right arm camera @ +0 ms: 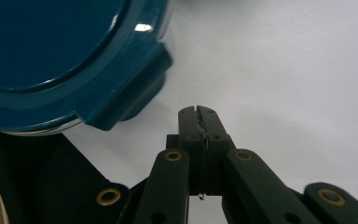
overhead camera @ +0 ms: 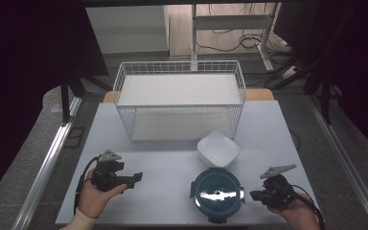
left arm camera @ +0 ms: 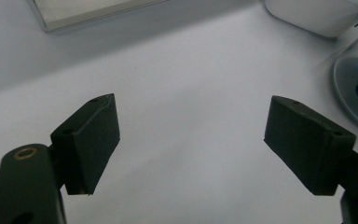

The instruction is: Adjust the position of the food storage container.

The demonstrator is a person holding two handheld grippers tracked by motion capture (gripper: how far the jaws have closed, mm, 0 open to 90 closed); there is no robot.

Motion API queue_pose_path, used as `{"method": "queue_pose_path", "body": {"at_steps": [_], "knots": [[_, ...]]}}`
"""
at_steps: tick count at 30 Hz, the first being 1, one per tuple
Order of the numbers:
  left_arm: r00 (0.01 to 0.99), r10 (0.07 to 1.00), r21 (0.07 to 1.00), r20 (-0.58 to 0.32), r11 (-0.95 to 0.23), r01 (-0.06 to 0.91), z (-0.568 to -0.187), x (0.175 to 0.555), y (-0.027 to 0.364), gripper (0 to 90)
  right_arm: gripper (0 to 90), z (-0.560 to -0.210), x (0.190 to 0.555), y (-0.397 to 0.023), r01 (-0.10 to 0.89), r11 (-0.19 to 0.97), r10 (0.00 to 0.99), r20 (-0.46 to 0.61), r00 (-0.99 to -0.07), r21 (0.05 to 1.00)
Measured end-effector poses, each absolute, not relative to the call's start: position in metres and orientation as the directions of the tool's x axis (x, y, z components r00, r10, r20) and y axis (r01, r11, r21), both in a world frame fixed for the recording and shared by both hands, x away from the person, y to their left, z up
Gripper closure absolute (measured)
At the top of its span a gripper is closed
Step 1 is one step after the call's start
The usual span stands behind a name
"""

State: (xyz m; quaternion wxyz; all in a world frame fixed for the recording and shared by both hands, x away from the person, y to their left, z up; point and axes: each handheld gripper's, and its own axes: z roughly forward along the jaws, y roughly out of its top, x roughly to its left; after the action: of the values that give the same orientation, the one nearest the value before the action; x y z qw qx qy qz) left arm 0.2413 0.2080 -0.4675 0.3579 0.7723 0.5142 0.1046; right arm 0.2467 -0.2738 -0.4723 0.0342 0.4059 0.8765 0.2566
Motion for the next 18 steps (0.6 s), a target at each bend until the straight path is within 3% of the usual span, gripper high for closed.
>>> {"method": "queue_pose_path", "body": {"at_steps": [11, 18], "knots": [[0.455, 0.865, 0.661, -0.212, -0.216, 0.718, -0.468, 0.242, 0.211, 19.6, 89.2, -0.476, 0.247, -0.262, 0.682, 0.55, 0.69, 0.196, -0.696, 0.482], [0.458, 0.864, 0.659, -0.21, -0.22, 0.719, -0.469, 0.242, 0.21, 19.8, 89.3, -0.476, 0.245, -0.259, 0.666, 0.565, 0.685, 0.174, -0.708, 0.487]]}}
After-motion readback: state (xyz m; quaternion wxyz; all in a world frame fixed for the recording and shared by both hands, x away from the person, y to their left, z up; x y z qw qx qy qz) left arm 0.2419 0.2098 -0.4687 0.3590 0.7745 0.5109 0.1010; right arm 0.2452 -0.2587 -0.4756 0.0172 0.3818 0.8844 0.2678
